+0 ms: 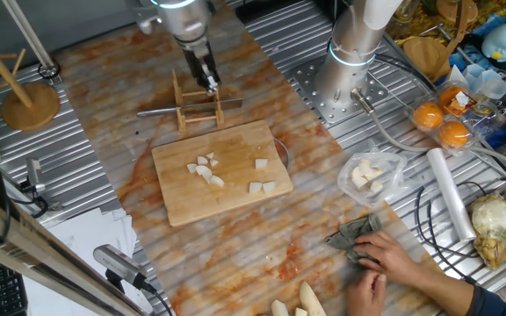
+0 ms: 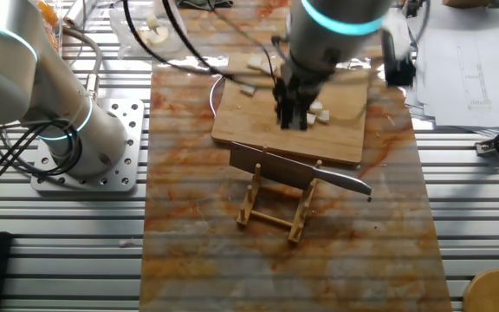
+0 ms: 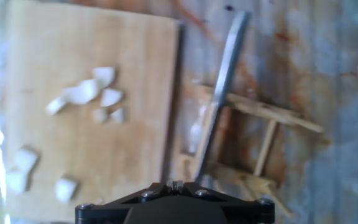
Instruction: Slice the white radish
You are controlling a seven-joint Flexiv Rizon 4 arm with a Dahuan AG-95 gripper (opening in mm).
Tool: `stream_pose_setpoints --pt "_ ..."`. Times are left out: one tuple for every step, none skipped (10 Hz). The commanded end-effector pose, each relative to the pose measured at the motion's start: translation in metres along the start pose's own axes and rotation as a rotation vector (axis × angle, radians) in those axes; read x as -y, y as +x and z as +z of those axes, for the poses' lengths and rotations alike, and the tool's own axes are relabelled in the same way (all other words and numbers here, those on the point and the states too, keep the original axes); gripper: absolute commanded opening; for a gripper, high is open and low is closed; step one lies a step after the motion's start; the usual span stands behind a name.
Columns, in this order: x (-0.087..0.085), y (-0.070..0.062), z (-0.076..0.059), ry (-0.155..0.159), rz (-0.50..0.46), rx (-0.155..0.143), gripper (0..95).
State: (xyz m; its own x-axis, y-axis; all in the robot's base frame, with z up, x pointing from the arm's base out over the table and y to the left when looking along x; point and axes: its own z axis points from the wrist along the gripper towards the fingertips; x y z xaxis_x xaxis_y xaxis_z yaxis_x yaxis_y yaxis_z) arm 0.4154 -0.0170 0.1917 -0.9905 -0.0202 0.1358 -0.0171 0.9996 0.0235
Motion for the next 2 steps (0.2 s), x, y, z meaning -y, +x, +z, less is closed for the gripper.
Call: stream_pose_setpoints --pt "-0.0088 0.0027 -0.0036 -0.006 -0.037 -0.004 0.0" --pt "-0.0126 0.0054 -0.0051 -0.008 -0.058 -0.007 0.0"
